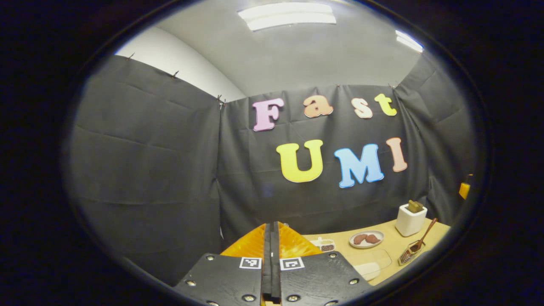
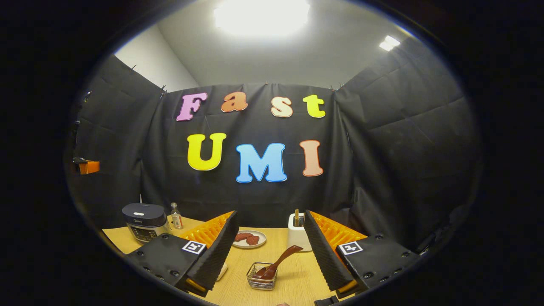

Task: Close the left gripper, press the button to open the rice cooker; take a wooden spoon from the chopstick holder with the right hand, scoop a spoonful of rice and pour it into the rice cooker, then put the wooden spoon back into the chopstick holder.

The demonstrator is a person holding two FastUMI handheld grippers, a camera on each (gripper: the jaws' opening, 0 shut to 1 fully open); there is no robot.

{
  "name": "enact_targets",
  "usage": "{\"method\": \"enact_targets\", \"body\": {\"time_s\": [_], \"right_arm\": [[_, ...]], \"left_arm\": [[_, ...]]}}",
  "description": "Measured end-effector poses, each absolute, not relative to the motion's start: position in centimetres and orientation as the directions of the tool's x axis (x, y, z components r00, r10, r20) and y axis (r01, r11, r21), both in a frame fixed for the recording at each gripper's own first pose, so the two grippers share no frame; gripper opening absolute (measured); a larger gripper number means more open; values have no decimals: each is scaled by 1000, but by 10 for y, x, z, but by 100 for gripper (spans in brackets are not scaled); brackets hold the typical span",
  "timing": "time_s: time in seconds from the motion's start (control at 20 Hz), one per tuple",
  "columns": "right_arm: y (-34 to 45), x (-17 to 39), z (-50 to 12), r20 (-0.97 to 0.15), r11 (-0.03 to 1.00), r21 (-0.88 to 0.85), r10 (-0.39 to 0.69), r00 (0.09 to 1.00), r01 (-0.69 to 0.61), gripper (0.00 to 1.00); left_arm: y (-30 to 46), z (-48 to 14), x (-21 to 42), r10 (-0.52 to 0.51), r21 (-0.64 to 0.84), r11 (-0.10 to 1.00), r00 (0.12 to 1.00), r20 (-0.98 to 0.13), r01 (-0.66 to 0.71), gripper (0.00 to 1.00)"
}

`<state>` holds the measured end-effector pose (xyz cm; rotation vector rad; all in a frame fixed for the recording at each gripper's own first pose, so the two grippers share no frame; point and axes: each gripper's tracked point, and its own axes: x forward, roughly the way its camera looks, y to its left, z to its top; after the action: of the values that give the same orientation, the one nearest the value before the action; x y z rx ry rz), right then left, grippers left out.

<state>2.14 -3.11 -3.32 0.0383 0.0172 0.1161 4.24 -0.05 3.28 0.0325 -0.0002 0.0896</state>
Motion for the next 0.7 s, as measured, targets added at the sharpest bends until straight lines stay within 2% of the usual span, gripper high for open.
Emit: {"method": "enact_targets", "body": {"time_s": [0.3, 0.7], "right_arm": [[-38, 27, -39, -35, 999, 35, 40, 999, -39, 98], [-31, 33, -35, -37, 998, -4, -59, 998, 59, 97]], "left_arm": [[-3, 8, 100, 4, -9, 1000, 999, -54, -5, 1], [1, -60, 171, -69, -70, 996, 983, -170, 57, 0]]}}
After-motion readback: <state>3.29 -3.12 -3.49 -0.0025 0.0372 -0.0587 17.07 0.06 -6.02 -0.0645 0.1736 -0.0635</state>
